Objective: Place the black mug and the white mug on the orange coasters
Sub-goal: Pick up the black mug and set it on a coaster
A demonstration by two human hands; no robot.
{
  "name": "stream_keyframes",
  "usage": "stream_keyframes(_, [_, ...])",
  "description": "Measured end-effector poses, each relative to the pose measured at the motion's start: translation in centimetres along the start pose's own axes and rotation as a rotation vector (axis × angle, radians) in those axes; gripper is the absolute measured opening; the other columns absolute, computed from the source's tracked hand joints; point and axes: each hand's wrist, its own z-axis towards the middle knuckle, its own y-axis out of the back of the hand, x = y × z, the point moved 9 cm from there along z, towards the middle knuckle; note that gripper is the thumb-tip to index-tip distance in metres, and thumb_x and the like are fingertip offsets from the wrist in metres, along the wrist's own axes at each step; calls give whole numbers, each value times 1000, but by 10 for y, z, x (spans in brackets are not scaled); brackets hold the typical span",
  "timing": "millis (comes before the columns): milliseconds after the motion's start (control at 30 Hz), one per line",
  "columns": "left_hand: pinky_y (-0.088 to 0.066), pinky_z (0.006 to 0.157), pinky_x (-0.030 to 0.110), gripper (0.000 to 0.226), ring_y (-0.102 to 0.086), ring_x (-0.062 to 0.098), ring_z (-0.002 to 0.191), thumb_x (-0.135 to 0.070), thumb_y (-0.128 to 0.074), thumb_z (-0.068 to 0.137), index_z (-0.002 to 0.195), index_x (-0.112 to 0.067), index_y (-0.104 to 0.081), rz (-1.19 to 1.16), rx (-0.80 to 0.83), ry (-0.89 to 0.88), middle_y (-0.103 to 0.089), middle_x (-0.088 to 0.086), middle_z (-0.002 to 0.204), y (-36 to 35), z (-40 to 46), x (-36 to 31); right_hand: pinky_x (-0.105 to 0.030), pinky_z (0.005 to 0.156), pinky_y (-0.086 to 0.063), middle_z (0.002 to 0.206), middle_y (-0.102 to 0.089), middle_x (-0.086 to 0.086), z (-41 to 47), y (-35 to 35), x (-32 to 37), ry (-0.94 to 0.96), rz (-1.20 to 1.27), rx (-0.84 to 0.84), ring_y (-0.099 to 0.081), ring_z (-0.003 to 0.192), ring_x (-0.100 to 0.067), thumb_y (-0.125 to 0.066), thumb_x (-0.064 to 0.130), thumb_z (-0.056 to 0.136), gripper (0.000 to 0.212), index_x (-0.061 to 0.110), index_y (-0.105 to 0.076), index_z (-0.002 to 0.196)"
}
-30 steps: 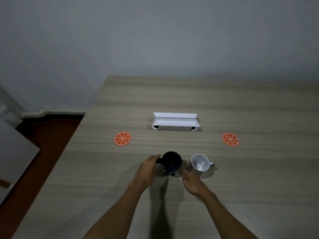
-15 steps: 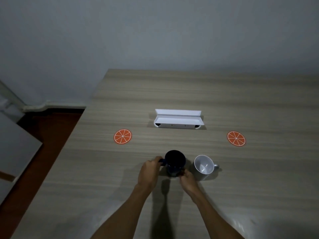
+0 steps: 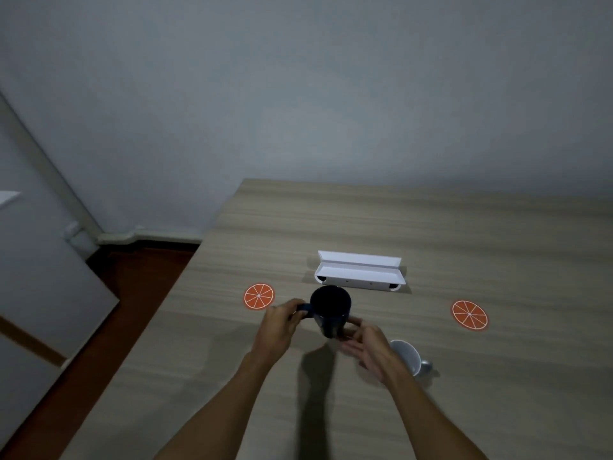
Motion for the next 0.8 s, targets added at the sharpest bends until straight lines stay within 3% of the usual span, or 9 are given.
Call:
stream_keyframes(133, [-58,74,42,18,-68,16,78,-15,-59,95,109,-14,-69,20,-34,10,-73,-2,89,33,15,0,-44,96,-48,89,-69,-19,6,-22,29,33,-31,31,-66,86,-30,-27,-12,79,51,5,-60,113])
stream_keyframes(267, [-60,73,35,16,-73,13,80,-20,-63,93,106,-17,-71,-26,-87,23,-78,0,90,63,27,7,-36,76,-52,93,-67,-17,18,-53,46,23,-75,77,-65,94,-32,-29,-9,81,47,6,-58,113])
stream_keyframes(400, [-60,81,31,18,-74,7,89,-14,-64,92,108,-12,-72,-61,-96,51,-79,2,96,89,40,35,-35,82,-52,108,-66,-19,37,-94,54,19,-88,134,-62,105,-32,-30,-9,81,49,3,-56,120])
stream_keyframes(533, [-61,84,29,20,-74,4,89,-9,-64,92,109,-10,-72,-91,-101,78,-79,3,97,108,55,81,-33,82,-50,114,-64,-20,69,-138,42,-20,-55,121,-61,103,-29,-28,-10,79,55,0,-53,126])
stream_keyframes(667, [-61,86,29,22,-74,7,91,-9,-64,91,112,-10,-71,-68,-86,102,-78,4,100,115,72,130,-31,73,-44,111,-61,-14,95,-182,28,-43,-55,114,-56,97,-23,-26,-12,81,47,7,-58,111])
stream_keyframes(800, [-61,85,28,23,-73,6,91,-11,-65,91,113,-12,-71,-64,-72,104,-77,3,101,108,93,174,-35,84,-52,100,-64,-14,129,-204,19,-39,-29,84,-62,89,-24,-28,-13,80,39,6,-60,94])
